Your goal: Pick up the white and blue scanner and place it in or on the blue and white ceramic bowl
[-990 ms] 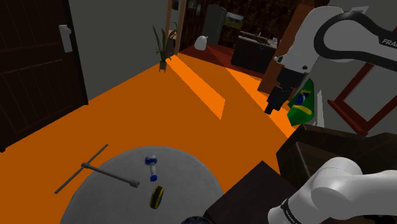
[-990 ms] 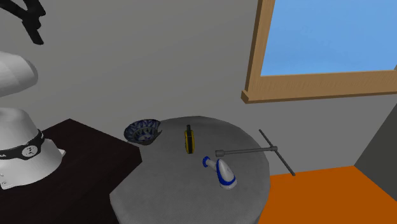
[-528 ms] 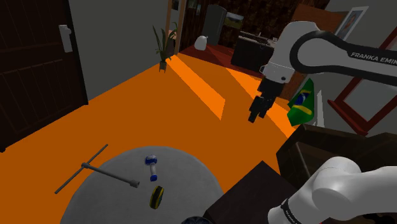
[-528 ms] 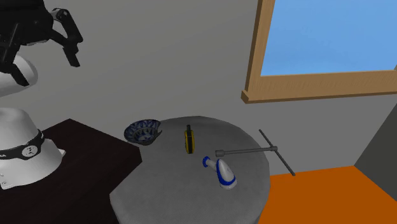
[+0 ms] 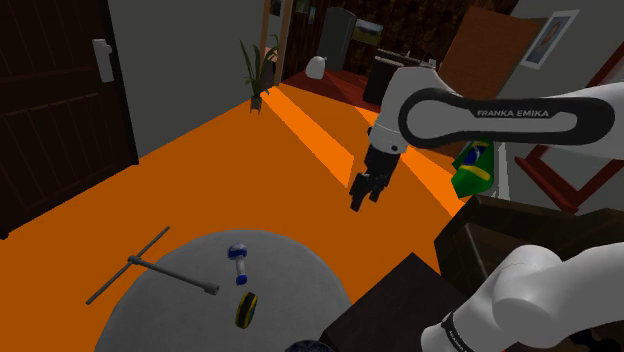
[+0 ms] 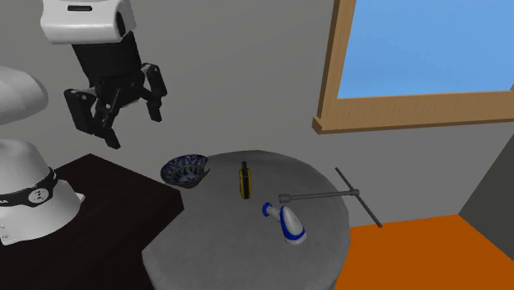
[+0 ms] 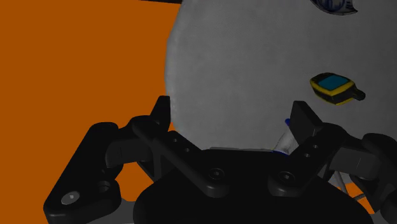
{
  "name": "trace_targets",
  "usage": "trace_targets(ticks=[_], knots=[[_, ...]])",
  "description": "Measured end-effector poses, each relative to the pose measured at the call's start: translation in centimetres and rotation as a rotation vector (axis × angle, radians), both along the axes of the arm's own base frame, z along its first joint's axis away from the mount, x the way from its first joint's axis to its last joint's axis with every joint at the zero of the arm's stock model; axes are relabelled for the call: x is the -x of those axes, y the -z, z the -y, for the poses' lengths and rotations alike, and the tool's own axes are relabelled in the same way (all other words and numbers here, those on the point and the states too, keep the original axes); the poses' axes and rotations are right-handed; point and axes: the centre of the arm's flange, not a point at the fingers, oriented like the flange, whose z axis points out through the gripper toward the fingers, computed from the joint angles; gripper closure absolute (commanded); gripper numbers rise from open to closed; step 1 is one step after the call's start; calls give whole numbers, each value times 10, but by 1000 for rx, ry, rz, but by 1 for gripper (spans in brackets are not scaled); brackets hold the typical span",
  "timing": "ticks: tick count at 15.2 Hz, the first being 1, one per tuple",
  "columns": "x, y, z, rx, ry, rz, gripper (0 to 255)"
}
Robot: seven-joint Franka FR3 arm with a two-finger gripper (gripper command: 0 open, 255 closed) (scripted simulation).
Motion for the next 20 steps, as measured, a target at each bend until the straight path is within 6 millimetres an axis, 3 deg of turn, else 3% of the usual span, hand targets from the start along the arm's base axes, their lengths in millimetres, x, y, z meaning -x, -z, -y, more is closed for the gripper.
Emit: trace_targets(ticks=[20], knots=[[-111, 192, -149, 11, -67, -37, 0]])
